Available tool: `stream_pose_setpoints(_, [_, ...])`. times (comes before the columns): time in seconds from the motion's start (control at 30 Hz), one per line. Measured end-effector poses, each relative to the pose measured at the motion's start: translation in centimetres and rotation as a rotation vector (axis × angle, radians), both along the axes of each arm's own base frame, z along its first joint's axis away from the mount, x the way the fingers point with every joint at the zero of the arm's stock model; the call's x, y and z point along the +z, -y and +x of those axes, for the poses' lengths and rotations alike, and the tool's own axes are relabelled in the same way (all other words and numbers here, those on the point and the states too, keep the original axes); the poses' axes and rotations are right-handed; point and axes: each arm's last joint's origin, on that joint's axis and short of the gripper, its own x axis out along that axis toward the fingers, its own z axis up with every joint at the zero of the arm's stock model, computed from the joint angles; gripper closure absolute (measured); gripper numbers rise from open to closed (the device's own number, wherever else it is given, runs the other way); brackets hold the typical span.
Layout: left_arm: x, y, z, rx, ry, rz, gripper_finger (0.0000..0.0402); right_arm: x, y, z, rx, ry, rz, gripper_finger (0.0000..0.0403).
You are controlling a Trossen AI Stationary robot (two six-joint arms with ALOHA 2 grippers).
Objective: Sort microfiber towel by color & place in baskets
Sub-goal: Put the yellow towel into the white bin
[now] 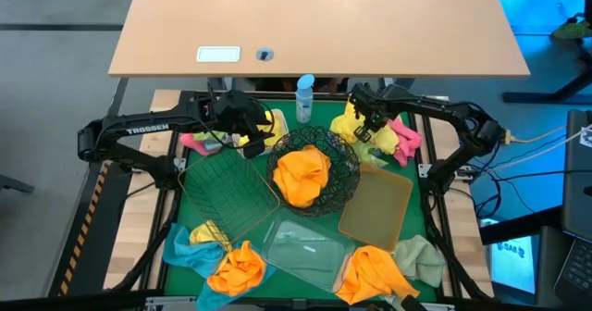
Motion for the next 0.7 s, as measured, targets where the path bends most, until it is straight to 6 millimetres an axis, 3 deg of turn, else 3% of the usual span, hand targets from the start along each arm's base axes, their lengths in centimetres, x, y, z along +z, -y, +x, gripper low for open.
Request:
stream_pose_setpoints(0.27, [0.5,0.1,0.6,-0.013,0.070,0.031,0.0214,6.4,0.7,1.1,0.006,0.085,-0.030,0.0398])
stream_pose_setpoints(0.5, [1.2,0.0,1.6,-0.022,0.177,0.069,0.0214,12.8,1.0,2.4,0.053,0.371,-0.033,0.0400])
stream_pose_setpoints(0.7, [1.3,-0.3,2.7,-0.025,0.256,0.096,0.0214,17.0,-0.4,3.4,0.141,0.529,-0.045,0.0401])
